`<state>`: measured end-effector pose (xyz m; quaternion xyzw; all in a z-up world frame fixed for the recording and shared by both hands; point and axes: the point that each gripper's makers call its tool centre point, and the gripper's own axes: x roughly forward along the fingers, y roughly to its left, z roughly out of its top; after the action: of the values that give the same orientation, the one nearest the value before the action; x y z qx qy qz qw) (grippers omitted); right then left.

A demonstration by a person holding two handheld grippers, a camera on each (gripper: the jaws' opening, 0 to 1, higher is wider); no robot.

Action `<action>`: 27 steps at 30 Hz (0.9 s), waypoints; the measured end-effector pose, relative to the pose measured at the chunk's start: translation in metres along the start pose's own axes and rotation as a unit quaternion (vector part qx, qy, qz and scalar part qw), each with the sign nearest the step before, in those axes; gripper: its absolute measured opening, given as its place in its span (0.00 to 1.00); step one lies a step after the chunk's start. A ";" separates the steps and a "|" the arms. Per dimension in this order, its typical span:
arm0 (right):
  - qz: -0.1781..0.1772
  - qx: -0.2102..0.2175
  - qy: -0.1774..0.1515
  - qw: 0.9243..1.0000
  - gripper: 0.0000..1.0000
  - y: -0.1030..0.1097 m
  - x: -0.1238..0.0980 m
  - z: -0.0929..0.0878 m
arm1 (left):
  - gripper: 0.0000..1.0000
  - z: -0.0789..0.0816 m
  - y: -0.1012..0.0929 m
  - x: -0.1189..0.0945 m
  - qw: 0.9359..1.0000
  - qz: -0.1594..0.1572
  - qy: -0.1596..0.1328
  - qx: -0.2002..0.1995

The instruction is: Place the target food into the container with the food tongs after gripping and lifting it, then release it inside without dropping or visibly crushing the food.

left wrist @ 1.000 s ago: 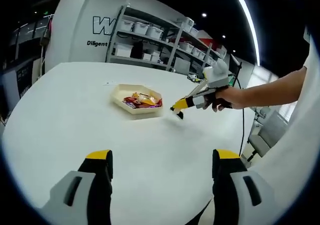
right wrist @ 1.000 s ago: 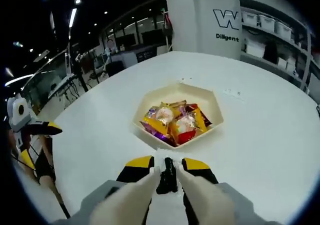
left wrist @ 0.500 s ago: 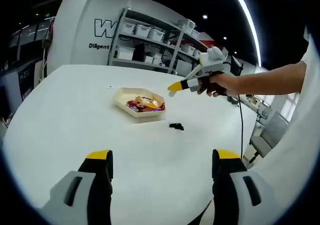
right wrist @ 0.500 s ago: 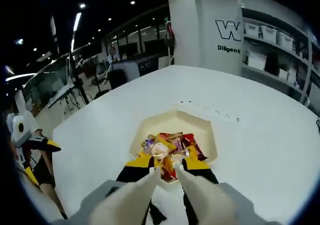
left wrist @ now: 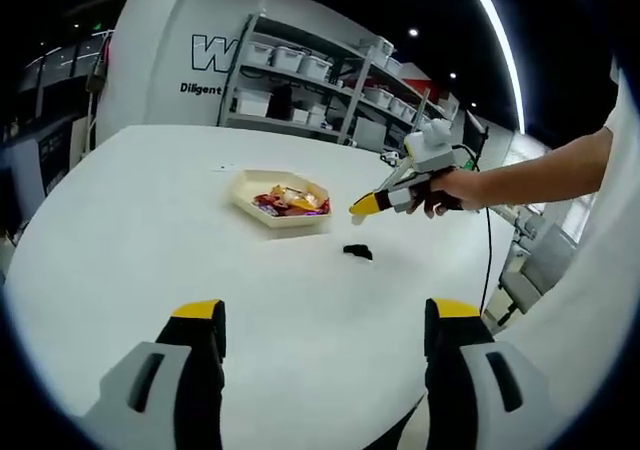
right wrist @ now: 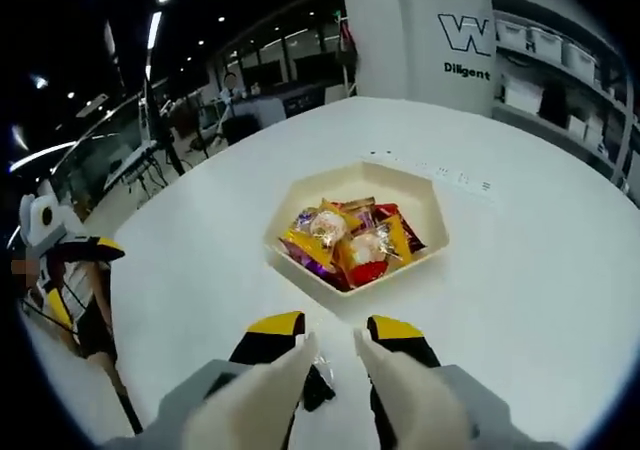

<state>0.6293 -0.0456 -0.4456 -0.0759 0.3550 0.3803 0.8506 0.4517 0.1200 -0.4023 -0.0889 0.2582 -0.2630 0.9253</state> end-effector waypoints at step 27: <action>0.035 -0.041 0.027 0.998 0.22 0.021 0.001 -0.039 | 0.94 0.008 -0.005 -0.005 0.997 0.012 -0.029 0.070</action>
<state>0.5939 -0.0464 -0.4719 -0.1080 0.3645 0.4219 0.8231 0.4499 0.1183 -0.3918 -0.0283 0.2128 -0.2667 0.9396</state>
